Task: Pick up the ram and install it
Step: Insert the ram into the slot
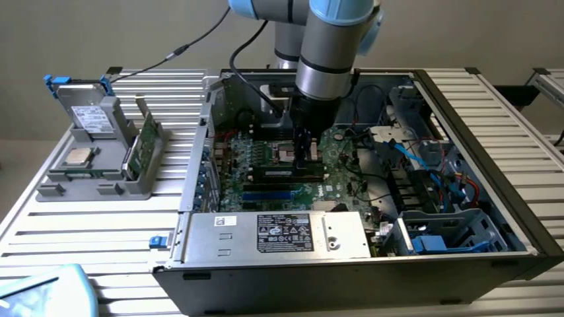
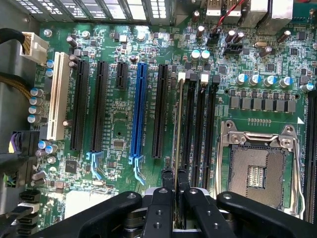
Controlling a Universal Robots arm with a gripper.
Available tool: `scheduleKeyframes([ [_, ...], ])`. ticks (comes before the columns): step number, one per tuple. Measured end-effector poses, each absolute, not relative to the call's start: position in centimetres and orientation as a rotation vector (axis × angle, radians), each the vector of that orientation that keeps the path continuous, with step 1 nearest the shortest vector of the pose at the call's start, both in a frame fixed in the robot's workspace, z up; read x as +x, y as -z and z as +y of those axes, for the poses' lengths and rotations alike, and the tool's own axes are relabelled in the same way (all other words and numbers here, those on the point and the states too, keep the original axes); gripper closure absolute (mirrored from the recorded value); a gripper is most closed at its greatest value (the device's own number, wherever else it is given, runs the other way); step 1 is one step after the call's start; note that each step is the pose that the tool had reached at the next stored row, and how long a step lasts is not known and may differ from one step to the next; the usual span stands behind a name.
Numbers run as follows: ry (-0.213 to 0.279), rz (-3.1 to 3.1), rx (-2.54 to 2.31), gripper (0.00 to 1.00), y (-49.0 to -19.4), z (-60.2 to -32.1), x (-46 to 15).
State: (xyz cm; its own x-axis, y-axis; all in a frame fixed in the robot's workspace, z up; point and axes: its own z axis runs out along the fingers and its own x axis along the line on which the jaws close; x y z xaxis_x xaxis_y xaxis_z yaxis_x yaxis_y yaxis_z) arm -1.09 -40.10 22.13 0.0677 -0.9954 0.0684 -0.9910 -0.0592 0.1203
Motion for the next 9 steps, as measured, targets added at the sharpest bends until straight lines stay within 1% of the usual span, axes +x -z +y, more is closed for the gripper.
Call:
scheduleKeyframes([
  [9,0.049,-2.060,2.190,0.87,-22.06,-40.10,-1.10],
])
